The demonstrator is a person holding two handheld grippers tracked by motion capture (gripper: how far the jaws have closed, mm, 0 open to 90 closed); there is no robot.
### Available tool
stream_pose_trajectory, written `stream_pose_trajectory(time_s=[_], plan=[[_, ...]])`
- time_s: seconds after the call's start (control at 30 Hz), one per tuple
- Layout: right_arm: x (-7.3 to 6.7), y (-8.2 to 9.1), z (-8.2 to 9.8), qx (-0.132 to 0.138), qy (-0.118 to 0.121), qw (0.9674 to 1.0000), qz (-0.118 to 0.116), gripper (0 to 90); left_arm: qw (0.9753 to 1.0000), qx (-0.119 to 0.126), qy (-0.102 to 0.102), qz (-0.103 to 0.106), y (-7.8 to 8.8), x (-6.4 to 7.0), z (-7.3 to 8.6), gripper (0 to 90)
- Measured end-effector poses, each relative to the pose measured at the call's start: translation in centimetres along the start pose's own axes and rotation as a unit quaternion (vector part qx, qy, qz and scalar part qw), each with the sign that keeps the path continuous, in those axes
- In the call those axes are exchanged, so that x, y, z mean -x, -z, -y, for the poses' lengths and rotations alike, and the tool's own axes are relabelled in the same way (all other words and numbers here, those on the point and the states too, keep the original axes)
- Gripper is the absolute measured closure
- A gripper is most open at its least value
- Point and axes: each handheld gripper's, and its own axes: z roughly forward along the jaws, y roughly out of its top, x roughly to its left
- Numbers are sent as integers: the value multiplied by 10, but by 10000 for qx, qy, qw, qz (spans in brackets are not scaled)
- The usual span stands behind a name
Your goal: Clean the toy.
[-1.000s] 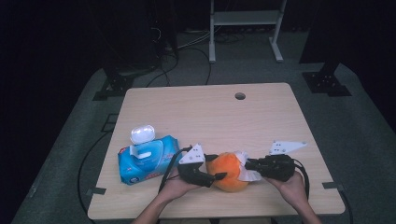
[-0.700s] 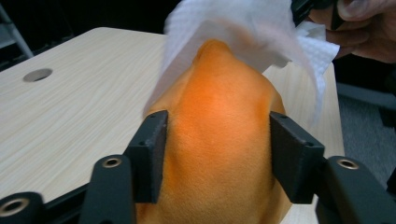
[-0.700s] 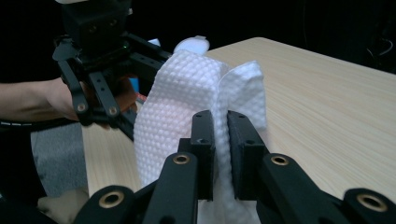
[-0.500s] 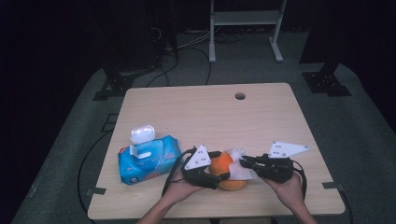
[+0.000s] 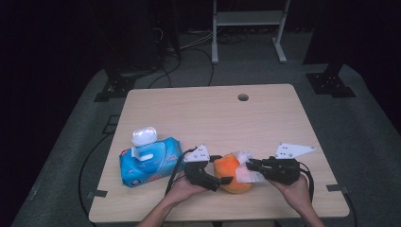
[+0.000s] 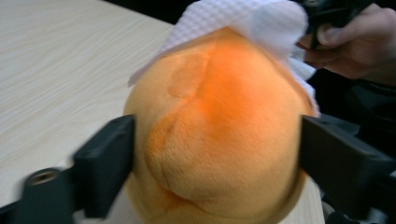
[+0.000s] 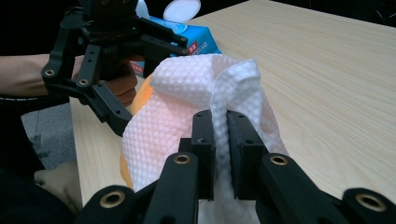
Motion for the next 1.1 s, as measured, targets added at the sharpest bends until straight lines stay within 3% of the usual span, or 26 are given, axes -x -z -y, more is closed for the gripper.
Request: stream_pose_trajectory(time_s=[0.1, 0.17, 0.2, 0.27, 0.37, 0.47, 0.53, 0.6, 0.7, 0.77, 0.87, 0.93, 1.0, 1.1], plan=[[1, 6, -3, 69, 60, 9999, 75, 811, 9993, 14, -273, -269, 3, 8, -5, 347], [-5, 14, -9, 310, 207, 9991, 182, 812, 9975, 76, -505, -486, 5, 17, -11, 402], [-8, 15, -12, 389, 294, 9986, 206, 812, 9946, 44, -754, -711, 5, 23, -14, 415], [-21, 16, -18, 586, 581, 9965, 162, 812, 9904, -30, -1036, -912, 3, 32, -17, 433], [-30, 9, -22, 386, 920, 9947, 256, 812, 9898, -21, -1098, -905, 1, 37, -16, 448], [-20, 3, -12, 119, 799, 9962, 326, 817, 9900, -78, -1024, -963, 2, 35, -14, 447], [-11, 5, -7, -43, 740, 9956, 581, 818, 9915, -36, -896, -941, 4, 31, -13, 445], [-5, 12, -6, -31, 580, 9956, 728, 817, 9924, -25, -841, -896, 5, 29, -14, 432], [-7, 9, -7, -122, 671, 9948, 751, 816, 9944, -65, -753, -734, 1, 27, -13, 313], [-6, 6, -5, -176, 622, 9955, 691, 815, 9964, -80, -604, -581, 1, 23, -12, 214], [-3, 7, -5, -142, 501, 9967, 615, 813, 9974, -79, -513, -506, 1, 20, -11, 215], [-8, 8, -8, 19, 563, 9970, 531, 812, 9959, -76, -686, -588, 2, 24, -11, 307], [-20, 7, -14, 239, 770, 9965, 218, 811, 9951, -45, -755, -640, -3, 29, -11, 346], [-31, -3, -19, 85, 1035, 9945, 126, 810, 9926, -124, -961, -729, -7, 35, -11, 371]])
